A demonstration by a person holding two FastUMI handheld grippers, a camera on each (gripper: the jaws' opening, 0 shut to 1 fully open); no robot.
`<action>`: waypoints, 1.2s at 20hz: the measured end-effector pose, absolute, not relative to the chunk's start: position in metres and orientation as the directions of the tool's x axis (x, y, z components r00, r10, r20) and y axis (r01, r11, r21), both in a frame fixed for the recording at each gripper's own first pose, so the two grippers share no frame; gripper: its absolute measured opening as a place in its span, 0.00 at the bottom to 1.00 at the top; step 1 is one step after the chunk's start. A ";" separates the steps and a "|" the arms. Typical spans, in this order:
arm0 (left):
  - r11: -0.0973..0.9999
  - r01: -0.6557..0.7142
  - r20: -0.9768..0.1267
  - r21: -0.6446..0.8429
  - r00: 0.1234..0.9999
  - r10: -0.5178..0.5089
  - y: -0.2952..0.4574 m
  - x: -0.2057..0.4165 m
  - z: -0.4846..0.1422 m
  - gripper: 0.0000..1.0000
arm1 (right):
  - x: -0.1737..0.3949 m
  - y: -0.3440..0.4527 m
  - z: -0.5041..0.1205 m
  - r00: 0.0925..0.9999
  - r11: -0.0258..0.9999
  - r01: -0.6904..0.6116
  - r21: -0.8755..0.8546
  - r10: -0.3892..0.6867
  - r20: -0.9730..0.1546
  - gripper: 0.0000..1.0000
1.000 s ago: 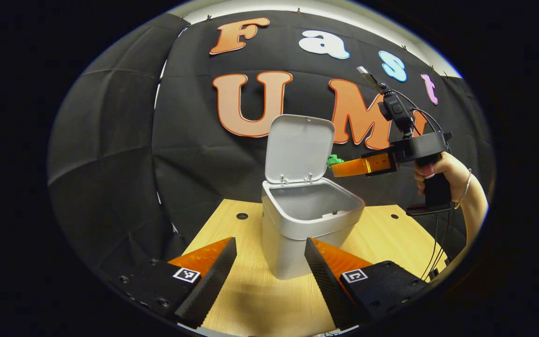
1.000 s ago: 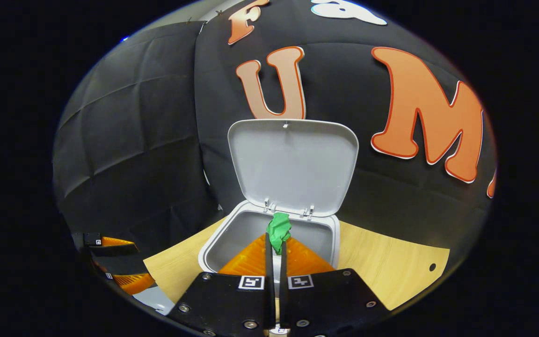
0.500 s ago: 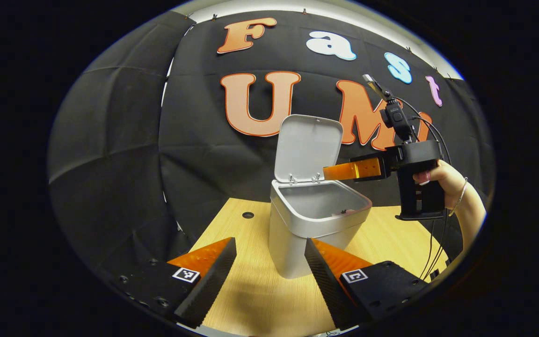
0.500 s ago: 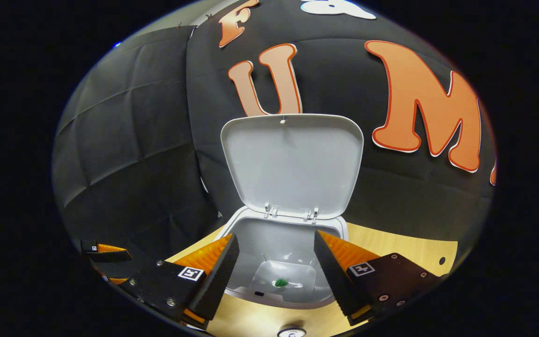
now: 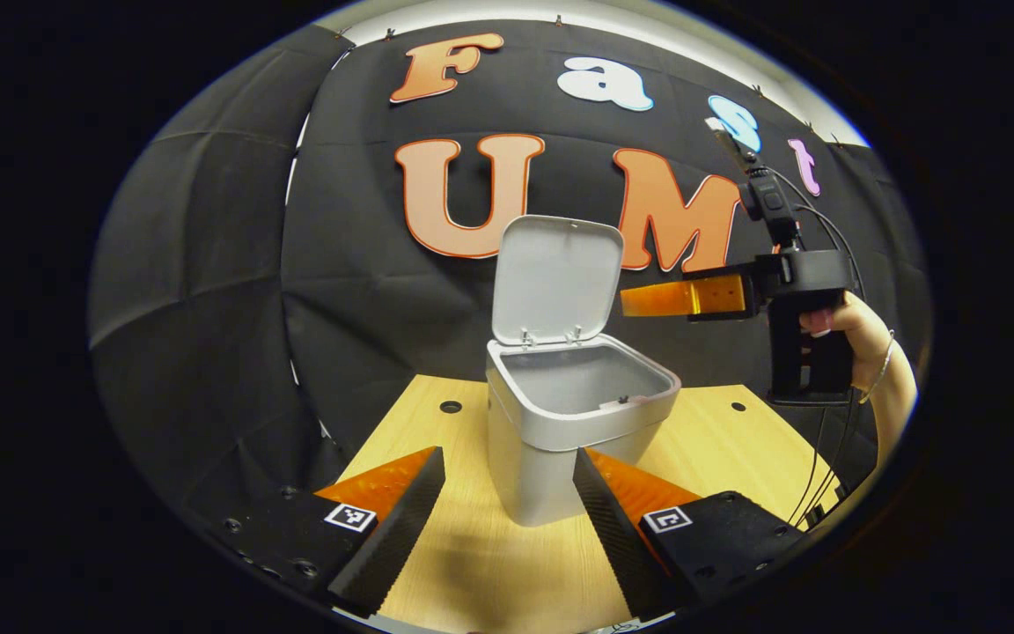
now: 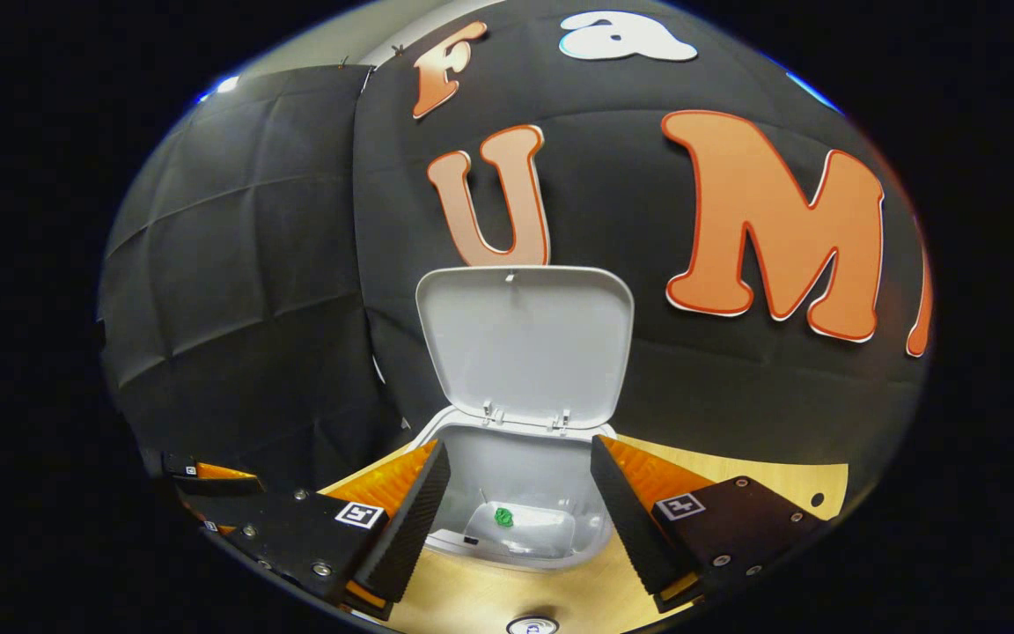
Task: Press the lid of the desktop garbage bin to open it, pick up the crumpled paper on the desktop and throw it into the bin, then pick up the pop can on the desktop and drop it into the bin, and finally close the garbage bin lid.
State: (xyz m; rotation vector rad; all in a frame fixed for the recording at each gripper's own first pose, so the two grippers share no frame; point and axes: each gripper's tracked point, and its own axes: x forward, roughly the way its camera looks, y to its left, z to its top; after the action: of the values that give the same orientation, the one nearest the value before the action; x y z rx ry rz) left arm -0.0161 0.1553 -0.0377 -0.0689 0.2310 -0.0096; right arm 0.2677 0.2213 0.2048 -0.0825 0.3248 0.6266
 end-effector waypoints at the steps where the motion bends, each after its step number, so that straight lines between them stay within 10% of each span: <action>1: 0.998 0.014 -0.230 -0.064 0.973 -0.029 0.148 -0.015 -0.039 0.94 | 0.264 0.211 0.211 0.772 0.815 -0.579 0.020 0.556 -0.306 0.96; 24: 0.917 0.397 -0.344 -0.039 0.856 -0.386 -0.057 0.018 -0.137 0.95 | 0.164 -0.062 0.213 0.946 0.978 -0.209 0.008 0.204 -0.252 1.00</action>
State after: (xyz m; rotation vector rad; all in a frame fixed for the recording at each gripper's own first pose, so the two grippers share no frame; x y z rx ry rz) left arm 0.0178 -0.0568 -0.1368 0.0333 0.3543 -0.4113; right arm 0.1642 -0.0625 0.2125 -0.0189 0.2544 0.2100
